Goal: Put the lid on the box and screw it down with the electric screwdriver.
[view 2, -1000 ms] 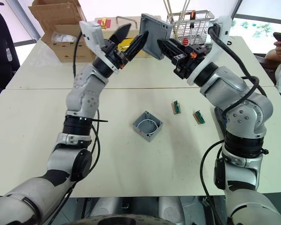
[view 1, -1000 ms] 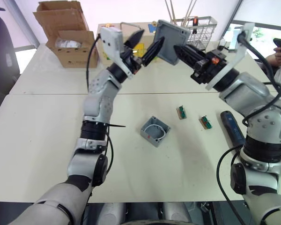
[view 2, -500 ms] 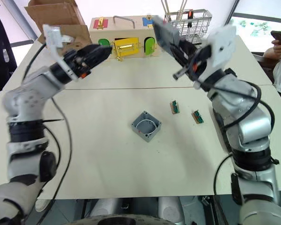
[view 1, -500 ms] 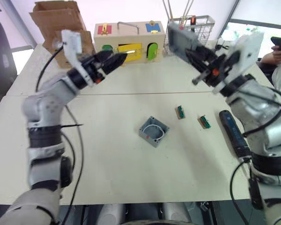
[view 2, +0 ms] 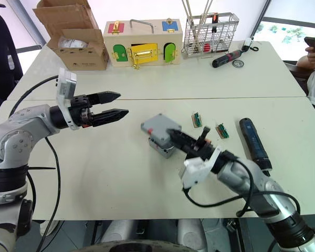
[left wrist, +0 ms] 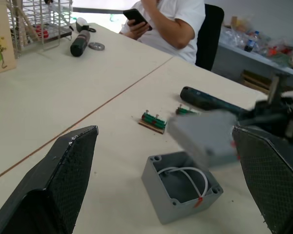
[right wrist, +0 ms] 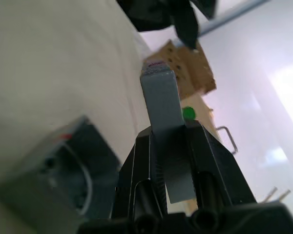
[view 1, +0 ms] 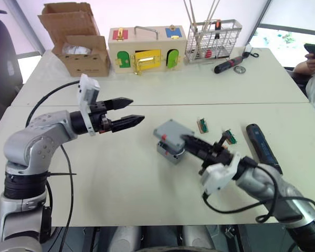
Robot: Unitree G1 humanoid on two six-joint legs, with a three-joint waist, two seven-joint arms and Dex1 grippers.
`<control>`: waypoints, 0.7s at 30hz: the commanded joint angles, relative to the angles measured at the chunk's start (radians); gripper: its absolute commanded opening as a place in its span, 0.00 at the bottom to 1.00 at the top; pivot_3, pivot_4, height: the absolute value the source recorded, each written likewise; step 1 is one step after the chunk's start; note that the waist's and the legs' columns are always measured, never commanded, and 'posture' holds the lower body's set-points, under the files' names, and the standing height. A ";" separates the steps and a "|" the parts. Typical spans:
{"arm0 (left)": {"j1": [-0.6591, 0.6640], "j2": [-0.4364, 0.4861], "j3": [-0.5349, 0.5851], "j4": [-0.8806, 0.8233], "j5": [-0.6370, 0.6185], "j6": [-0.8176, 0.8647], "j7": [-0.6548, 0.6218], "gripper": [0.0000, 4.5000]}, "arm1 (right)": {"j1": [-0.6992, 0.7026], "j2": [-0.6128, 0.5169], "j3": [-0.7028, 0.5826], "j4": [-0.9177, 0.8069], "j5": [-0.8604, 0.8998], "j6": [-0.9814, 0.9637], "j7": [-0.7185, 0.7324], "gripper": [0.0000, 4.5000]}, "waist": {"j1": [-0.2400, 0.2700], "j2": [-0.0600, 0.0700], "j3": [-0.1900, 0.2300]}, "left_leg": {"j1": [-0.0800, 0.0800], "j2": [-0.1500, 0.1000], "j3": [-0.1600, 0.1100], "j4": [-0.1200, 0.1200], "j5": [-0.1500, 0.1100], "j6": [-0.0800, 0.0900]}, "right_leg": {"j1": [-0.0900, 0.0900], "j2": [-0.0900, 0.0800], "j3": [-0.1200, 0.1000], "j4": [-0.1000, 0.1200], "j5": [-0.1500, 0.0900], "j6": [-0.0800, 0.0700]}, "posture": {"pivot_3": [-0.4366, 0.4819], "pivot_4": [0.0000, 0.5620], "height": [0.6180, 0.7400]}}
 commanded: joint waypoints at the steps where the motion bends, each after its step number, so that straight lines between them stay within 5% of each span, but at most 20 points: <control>1: -0.009 0.025 -0.054 0.005 0.066 -0.074 -0.064 1.00 | -0.019 0.005 -0.024 0.016 -0.035 -0.055 -0.013 0.03 | 0.000 0.000 0.000 | 0.000 0.000 0.000 0.000 0.000 0.000 | 0.000 0.000 0.000 0.000 0.000 0.000 | 0.48 0.27 1.00; 21: -0.185 -0.126 -0.226 0.223 0.233 -0.242 -0.192 1.00 | -0.059 0.046 -0.019 0.093 -0.126 -0.027 0.048 0.03 | 0.005 0.000 0.000 | 0.000 0.000 -0.001 0.000 0.000 0.000 | 0.001 0.001 0.000 -0.001 0.000 0.000 | 0.48 0.27 1.00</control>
